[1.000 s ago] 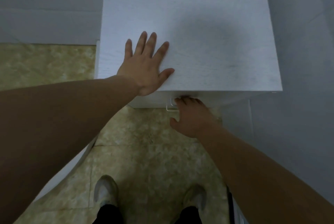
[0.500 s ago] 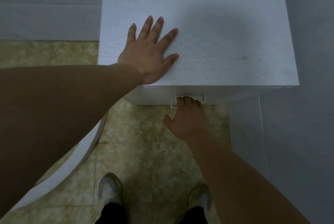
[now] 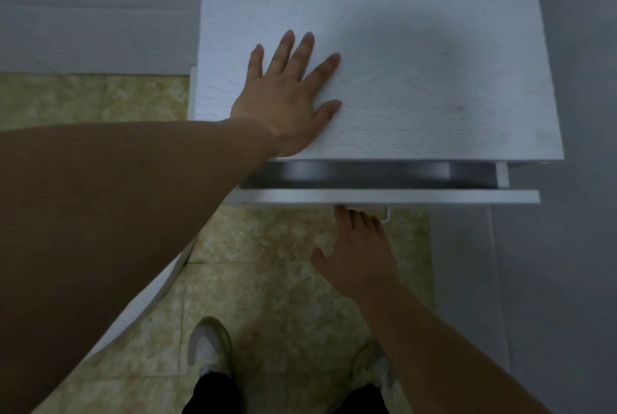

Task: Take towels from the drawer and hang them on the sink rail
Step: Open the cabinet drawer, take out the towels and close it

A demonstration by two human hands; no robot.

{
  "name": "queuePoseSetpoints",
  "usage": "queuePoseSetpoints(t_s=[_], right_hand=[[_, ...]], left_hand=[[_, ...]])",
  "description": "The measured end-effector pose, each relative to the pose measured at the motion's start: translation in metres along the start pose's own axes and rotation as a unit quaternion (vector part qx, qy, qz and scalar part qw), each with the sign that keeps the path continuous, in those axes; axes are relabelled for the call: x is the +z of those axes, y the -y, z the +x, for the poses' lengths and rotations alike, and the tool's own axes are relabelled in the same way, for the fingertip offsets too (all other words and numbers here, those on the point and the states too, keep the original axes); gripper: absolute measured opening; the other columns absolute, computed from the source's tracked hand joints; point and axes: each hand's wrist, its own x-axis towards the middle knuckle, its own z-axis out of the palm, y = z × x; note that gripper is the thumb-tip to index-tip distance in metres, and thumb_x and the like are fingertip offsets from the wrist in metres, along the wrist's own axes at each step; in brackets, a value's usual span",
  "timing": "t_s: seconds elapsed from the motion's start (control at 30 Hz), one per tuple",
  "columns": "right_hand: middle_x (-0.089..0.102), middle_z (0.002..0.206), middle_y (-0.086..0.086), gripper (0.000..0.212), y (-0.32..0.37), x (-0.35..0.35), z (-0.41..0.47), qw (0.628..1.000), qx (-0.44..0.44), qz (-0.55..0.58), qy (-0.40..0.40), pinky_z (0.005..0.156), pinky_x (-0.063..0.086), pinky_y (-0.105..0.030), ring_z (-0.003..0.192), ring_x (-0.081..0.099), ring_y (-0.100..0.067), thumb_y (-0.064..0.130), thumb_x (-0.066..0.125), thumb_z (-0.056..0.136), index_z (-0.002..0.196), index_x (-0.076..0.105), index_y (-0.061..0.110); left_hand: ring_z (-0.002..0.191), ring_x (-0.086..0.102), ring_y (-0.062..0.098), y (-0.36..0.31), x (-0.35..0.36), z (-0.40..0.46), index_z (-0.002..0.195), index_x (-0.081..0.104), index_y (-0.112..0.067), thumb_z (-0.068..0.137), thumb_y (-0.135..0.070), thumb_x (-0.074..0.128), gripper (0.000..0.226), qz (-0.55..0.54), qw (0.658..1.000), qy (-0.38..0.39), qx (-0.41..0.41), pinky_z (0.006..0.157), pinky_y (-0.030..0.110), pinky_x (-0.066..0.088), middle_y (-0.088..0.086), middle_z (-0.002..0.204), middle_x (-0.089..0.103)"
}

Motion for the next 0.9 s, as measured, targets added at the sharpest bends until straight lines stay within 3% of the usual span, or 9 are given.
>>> queuePoseSetpoints(t_s=[0.13,0.27,0.47,0.57,0.6,0.67,0.73,0.9], right_hand=[[0.051,0.142,-0.009,0.089,-0.002,0.016,-0.036,1.0,0.0,0.01,0.021,0.117,0.031,-0.046,0.131,0.048,-0.029,0.064,0.047,0.083,0.152,0.028,0.011],[0.032,0.158,-0.007,0.092,-0.002,0.024,-0.063,0.997,0.01,0.039,0.061,0.123,0.017,-0.045,0.146,0.029,-0.026,0.066,0.042,0.085,0.157,0.017,0.014],[0.021,0.163,-0.003,0.091,0.014,0.017,-0.095,0.986,0.063,0.087,0.129,0.124,0.01,-0.046,0.151,0.017,-0.023,0.064,0.043,0.086,0.158,0.009,0.019],[0.036,0.154,-0.004,0.079,0.029,-0.01,-0.109,0.982,0.022,0.091,0.166,0.121,0.022,-0.04,0.142,0.033,-0.024,0.058,0.041,0.092,0.156,0.018,0.016],[0.048,0.144,-0.004,0.071,0.034,-0.019,-0.116,0.984,-0.007,0.085,0.153,0.115,0.034,-0.038,0.133,0.045,-0.023,0.055,0.042,0.092,0.151,0.03,0.016],[0.066,0.107,-0.001,0.052,0.039,-0.034,-0.127,0.992,-0.063,0.09,0.055,0.083,0.055,-0.033,0.098,0.064,-0.019,0.05,0.051,0.086,0.126,0.058,0.018],[0.065,0.087,0.002,0.04,0.036,-0.044,-0.132,0.984,-0.104,0.133,-0.051,0.066,0.054,-0.028,0.078,0.062,-0.016,0.043,0.059,0.078,0.109,0.067,0.018],[0.067,0.109,-0.004,0.049,0.006,-0.065,-0.102,0.982,-0.071,0.138,-0.107,0.092,0.053,-0.04,0.102,0.063,-0.023,0.039,0.059,0.079,0.12,0.065,0.013]], left_hand=[[0.15,-0.016,0.025,0.0,0.001,0.001,0.153,-0.01,-0.039,0.091,-0.072,0.003,0.071,0.003,1.0,0.0,-0.004,0.119,0.057,-0.001,0.003,0.164,-0.013],[0.15,-0.015,0.025,0.0,0.001,0.001,0.153,-0.009,-0.04,0.091,-0.072,0.002,0.071,0.007,1.0,0.0,-0.006,0.119,0.057,-0.001,0.004,0.164,-0.012],[0.15,-0.013,0.026,-0.003,-0.003,-0.001,0.153,-0.007,-0.039,0.092,-0.069,0.003,0.069,0.009,1.0,0.002,-0.011,0.119,0.057,0.001,0.004,0.164,-0.01],[0.15,-0.014,0.026,-0.005,-0.005,-0.002,0.153,-0.009,-0.039,0.093,-0.069,0.002,0.068,0.02,1.0,0.006,-0.014,0.119,0.057,0.002,0.005,0.164,-0.011],[0.15,-0.014,0.026,-0.005,-0.006,-0.003,0.153,-0.009,-0.038,0.093,-0.068,0.002,0.068,0.024,1.0,0.008,-0.015,0.119,0.056,0.002,0.005,0.164,-0.011],[0.15,-0.014,0.026,-0.006,-0.007,-0.003,0.153,-0.009,-0.038,0.094,-0.067,0.003,0.067,0.028,0.999,0.01,-0.016,0.119,0.056,0.002,0.005,0.164,-0.011],[0.15,-0.014,0.026,-0.005,-0.009,-0.003,0.153,-0.008,-0.037,0.095,-0.065,0.004,0.066,0.031,0.999,0.011,-0.018,0.119,0.056,0.002,0.005,0.164,-0.011],[0.15,-0.012,0.025,-0.004,-0.01,-0.002,0.154,-0.004,-0.036,0.096,-0.061,0.007,0.064,0.024,0.999,0.012,-0.022,0.12,0.055,0.003,0.005,0.165,-0.008]])
